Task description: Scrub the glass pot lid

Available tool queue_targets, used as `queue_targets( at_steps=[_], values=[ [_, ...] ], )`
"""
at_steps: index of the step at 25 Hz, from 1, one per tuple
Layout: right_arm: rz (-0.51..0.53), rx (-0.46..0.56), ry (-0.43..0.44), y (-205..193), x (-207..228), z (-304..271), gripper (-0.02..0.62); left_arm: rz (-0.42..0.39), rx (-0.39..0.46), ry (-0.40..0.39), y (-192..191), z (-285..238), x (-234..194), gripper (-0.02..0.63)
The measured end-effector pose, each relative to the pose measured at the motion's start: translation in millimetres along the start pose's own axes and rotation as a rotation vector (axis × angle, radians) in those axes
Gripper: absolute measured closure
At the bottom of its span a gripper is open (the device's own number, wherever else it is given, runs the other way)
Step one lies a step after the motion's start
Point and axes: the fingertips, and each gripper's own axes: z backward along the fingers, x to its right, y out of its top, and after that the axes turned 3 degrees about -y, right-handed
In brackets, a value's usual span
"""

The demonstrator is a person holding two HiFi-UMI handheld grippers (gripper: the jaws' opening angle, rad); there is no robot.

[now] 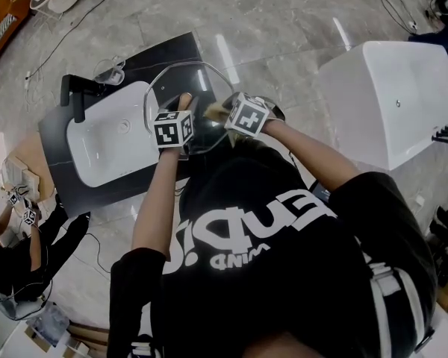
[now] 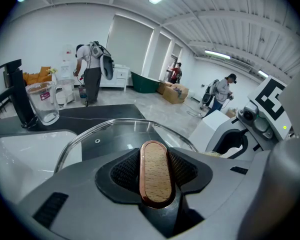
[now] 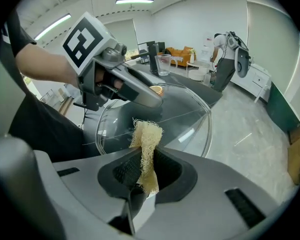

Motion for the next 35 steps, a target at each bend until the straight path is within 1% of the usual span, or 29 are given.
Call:
queue_targets(
  at_steps=[4, 9, 23, 26, 31, 35],
  values=[
    [0.028, 0.015, 0.032, 9, -21, -6, 0.548, 0.003, 0.001, -0.001, -1, 1, -1, 0.423],
    [0.06, -0.003, 0.082, 13, -46, -10, 0.548, 0.003, 0.002, -0.001, 0, 0, -1, 0.423],
    [0.16, -0.008, 0.155, 38, -90, -30, 0.548, 0.001, 0.003, 0.0, -1, 0, -1, 0.423],
    [0.183, -0.015, 0.162, 41, -95, -33, 0.548, 0.001, 0.003, -0.001, -1, 0, -2, 0.423],
    [0.188, -0.024, 0.179, 37, -92, -30, 0.548, 0.001, 0.003, -0.006, 0, 0, -1, 0.423],
    [0.154, -0.023, 0.188, 29, -85, -25, 0.548, 0.001, 0.0, -0.01, 0, 0, -1, 0.423]
  ],
)
